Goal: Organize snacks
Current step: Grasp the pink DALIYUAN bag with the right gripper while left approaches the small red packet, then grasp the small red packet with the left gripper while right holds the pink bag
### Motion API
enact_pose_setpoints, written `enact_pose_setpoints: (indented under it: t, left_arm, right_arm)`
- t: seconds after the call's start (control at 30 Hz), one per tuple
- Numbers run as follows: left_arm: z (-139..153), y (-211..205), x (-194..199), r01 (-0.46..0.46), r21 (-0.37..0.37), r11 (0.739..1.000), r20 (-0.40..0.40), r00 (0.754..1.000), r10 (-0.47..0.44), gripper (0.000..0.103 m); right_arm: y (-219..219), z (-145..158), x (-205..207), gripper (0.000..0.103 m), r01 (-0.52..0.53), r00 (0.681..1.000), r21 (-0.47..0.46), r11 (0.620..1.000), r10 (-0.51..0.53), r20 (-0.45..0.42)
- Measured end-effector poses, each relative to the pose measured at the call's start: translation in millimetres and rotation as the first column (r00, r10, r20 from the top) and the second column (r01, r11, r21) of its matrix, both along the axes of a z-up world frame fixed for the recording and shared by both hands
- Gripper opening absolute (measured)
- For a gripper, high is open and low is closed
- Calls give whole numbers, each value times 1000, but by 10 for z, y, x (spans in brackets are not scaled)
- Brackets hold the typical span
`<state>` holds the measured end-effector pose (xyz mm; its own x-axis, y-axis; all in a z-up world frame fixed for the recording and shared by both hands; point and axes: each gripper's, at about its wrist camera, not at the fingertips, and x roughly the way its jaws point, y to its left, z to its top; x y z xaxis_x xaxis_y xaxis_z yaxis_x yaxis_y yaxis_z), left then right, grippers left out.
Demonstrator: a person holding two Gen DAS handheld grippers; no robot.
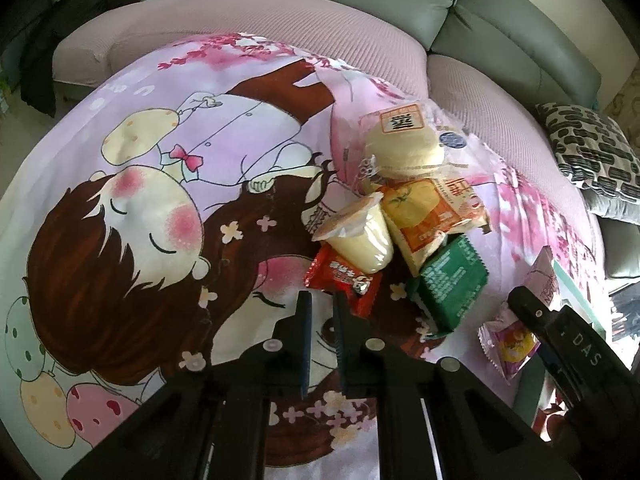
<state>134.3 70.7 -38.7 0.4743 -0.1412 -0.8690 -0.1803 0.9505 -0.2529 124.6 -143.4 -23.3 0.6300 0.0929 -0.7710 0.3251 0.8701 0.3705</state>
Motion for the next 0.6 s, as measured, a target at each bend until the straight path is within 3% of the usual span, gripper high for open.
enact_pose_setpoints:
  t: [0.27, 0.6]
  left_arm:
    - [182, 16, -98, 7, -13, 1000, 45, 999, -6, 9]
    - [387, -57, -187, 13, 20, 1000, 95, 995, -15, 9]
  right_arm:
    - [-4, 254, -174, 42, -16, 999, -15, 1000, 17, 49]
    - [-160, 344, -365, 42, -5, 999, -15, 1000, 6, 50]
